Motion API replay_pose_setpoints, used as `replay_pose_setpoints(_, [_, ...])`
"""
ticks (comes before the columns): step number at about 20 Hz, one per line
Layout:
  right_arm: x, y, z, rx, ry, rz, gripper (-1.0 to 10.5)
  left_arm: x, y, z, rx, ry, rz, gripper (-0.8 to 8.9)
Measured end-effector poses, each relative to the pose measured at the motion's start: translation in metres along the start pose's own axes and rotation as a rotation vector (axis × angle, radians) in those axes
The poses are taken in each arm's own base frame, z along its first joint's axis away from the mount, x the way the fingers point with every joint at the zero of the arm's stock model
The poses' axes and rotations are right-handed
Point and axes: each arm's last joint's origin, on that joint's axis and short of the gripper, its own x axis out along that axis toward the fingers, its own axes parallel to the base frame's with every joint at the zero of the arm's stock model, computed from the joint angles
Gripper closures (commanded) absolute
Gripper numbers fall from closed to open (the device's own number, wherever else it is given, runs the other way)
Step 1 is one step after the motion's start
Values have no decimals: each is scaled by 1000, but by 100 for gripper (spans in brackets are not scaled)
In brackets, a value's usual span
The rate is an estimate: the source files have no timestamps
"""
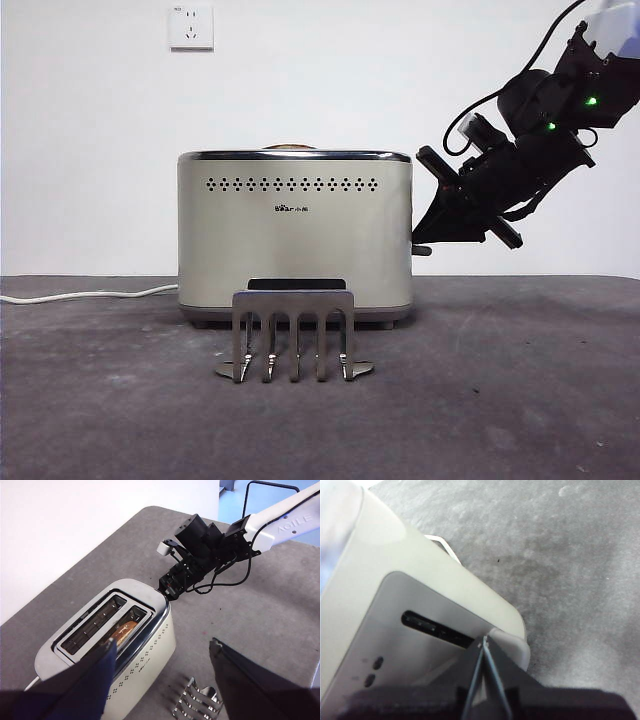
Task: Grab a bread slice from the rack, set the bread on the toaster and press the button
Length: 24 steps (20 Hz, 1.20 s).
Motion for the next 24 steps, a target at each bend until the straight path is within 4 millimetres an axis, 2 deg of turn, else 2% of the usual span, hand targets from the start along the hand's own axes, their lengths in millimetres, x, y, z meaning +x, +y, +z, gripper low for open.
replay_pose_setpoints(10, [0, 0, 0, 0, 1, 4, 958, 0, 0, 0, -1, 3, -1, 499])
replay_pose_setpoints(14, [-15, 12, 5, -8, -10, 13, 958, 0, 0, -1, -3, 11, -3, 499])
replay_pose_setpoints(15, [-25, 20, 11, -20, -29, 12, 958, 0, 0, -1, -3, 11, -3, 499])
replay_pose_setpoints(17, [-61, 50, 33, -89, -128, 32, 958, 0, 0, -1, -3, 13, -4, 499])
replay_pose_setpoints(19, [-109, 87, 51, -157, -225, 55, 958, 0, 0, -1, -3, 13, -4, 499])
replay_pose_setpoints(21, [-149, 116, 54, -183, -261, 65, 958, 0, 0, -1, -4, 15, -5, 499])
replay_pose_setpoints(24, [-204, 150, 38, -185, -221, 54, 958, 0, -2, -5, -16, 55, -17, 499])
